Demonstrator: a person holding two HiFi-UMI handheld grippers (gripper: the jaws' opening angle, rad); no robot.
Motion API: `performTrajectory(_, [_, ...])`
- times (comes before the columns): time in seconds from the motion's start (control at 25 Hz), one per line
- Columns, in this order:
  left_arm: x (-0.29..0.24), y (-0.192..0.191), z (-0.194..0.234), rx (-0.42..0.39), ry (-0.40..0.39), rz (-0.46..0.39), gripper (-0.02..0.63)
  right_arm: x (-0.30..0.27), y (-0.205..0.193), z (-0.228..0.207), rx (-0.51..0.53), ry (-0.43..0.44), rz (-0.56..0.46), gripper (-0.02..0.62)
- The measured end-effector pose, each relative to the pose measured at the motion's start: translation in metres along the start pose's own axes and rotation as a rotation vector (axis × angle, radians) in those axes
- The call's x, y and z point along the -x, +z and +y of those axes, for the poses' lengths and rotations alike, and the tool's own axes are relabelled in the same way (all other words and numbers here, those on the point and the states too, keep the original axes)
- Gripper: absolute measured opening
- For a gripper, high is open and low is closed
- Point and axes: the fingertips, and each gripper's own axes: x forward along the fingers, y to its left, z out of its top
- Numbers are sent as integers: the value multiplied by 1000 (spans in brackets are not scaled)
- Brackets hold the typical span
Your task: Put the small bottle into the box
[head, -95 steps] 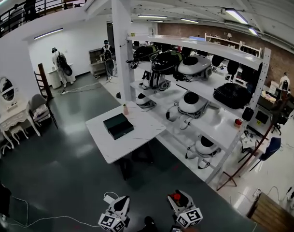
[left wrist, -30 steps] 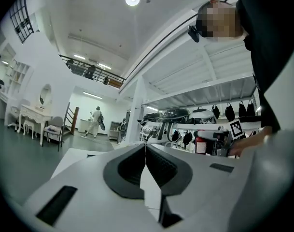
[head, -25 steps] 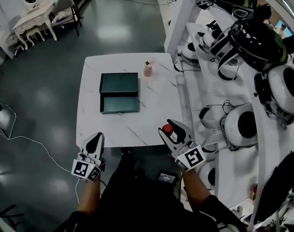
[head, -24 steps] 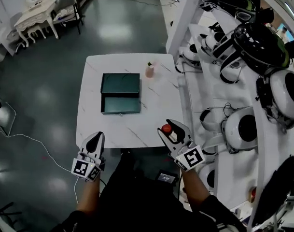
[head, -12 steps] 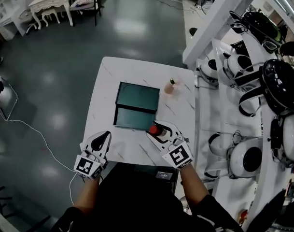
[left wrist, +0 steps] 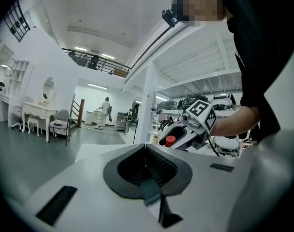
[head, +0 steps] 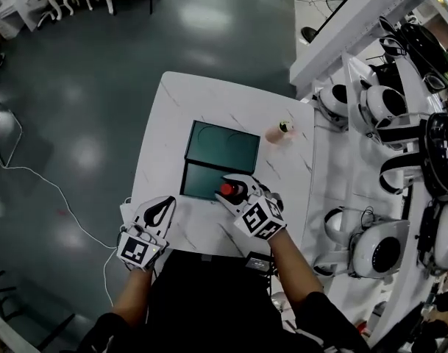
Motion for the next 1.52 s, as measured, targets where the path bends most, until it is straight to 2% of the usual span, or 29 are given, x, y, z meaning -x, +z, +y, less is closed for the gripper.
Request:
performTrajectory(0.32, [-7, -14, -1, 30, 18, 10, 17, -45, -27, 8, 25, 112, 111, 161])
performTrajectory(0.68, [7, -31, 2, 68, 42, 31, 17, -63, -13, 10, -124, 112, -64, 161])
performTrajectory(0.92, [12, -35, 8, 69, 53, 34, 17, -72, -6, 11, -150, 106, -142, 161])
performTrajectory(1.24, [18, -44, 7, 78, 61, 51, 17, -83, -7, 12, -183, 115, -215, 163])
performTrajectory(1.52, [23, -52, 7, 94, 65, 74, 17, -92, -19, 19, -189, 126, -202, 163])
